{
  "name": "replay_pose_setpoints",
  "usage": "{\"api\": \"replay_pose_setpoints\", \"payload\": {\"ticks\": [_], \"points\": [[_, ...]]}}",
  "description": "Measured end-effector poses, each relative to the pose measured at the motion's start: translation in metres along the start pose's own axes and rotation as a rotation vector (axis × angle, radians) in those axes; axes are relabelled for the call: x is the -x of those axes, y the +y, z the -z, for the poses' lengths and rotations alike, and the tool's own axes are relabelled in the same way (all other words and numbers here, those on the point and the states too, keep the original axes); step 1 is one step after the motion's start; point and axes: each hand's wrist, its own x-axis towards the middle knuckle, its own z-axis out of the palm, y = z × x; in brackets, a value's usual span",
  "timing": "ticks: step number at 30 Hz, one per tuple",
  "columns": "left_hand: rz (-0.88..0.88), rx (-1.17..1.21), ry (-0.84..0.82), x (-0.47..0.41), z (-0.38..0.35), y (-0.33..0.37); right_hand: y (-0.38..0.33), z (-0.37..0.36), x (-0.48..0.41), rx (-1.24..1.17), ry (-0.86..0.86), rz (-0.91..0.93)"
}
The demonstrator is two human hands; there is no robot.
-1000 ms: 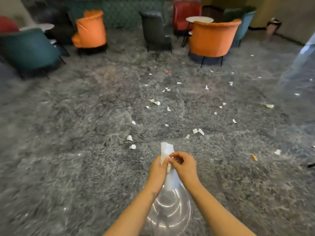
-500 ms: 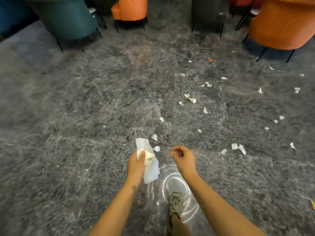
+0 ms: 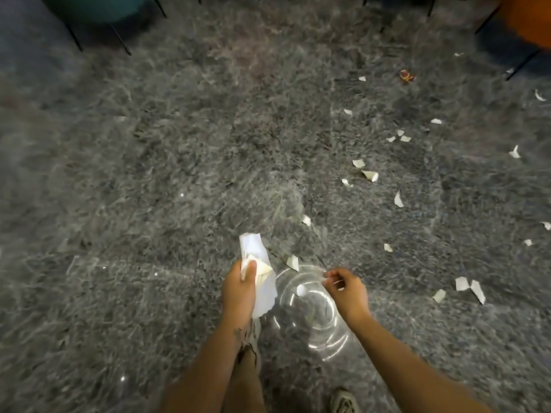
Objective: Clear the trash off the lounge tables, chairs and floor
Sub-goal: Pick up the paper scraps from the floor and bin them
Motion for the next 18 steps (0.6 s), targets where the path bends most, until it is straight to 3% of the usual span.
{"api": "replay_pose_setpoints", "payload": {"ticks": [8,18], "points": [[-0.081,-0.291,-0.145,-0.176,-0.042,-0.021,0.034,-0.061,-0.133,0.033,0.058,-0.081],[-0.203,-0.400,-0.233,-0.372,-0.180,-0.215,0.265,-0.195,-0.291,0.184,-0.099,-0.094]]}}
